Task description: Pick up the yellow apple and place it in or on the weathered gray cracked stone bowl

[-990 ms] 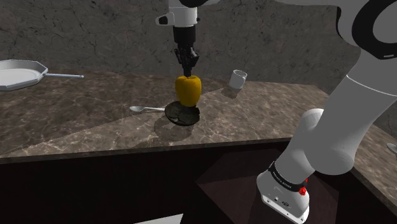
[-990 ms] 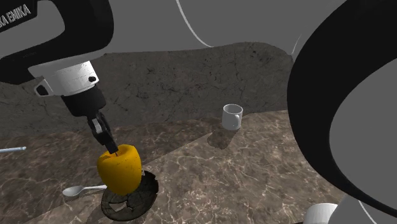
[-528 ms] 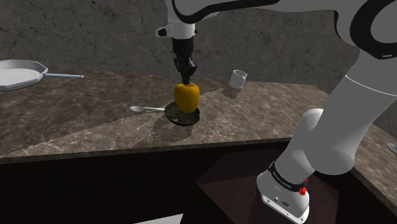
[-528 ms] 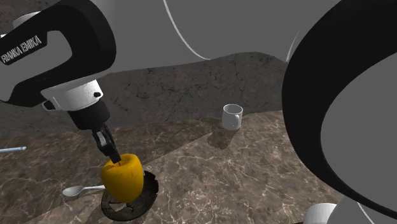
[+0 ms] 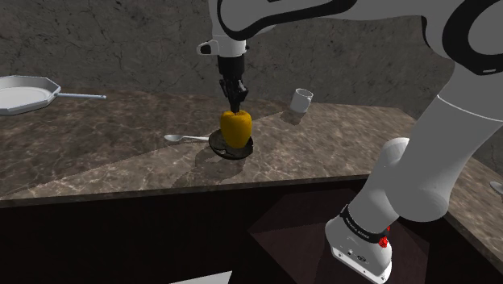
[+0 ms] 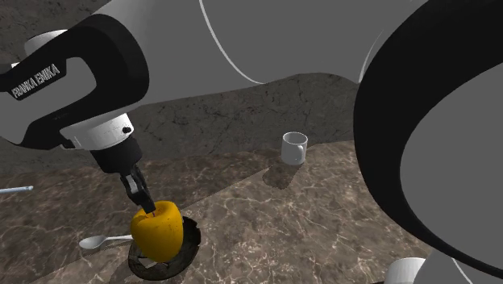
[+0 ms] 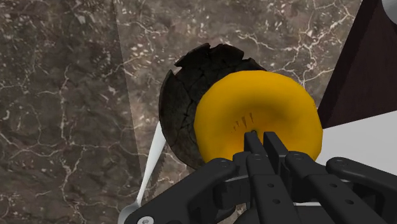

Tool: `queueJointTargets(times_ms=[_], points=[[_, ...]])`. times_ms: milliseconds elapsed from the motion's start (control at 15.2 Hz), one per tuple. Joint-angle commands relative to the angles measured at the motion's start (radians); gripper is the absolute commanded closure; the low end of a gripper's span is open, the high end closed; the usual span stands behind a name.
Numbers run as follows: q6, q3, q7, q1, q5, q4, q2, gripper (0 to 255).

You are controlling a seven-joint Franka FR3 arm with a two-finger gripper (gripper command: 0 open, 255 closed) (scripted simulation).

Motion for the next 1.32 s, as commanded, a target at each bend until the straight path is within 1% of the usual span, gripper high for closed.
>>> queueJointTargets(times_ms=[0,132,198,528,792,1254], points=[[0.0,0.0,0.0,0.0,0.0,0.0,0.0,255],[0.0,0.0,0.0,0.0,0.0,0.0,0.0,255],[0.0,0.0,0.0,0.0,0.0,0.0,0.0,0],[0.0,0.0,0.0,0.0,0.0,0.0,0.0,0],[-0.129,0.002,-0.002,0.003,0.002,0.149,0.019,0],[-0.129,0.002,-0.002,0.002,0.002,0.149,0.019,0]])
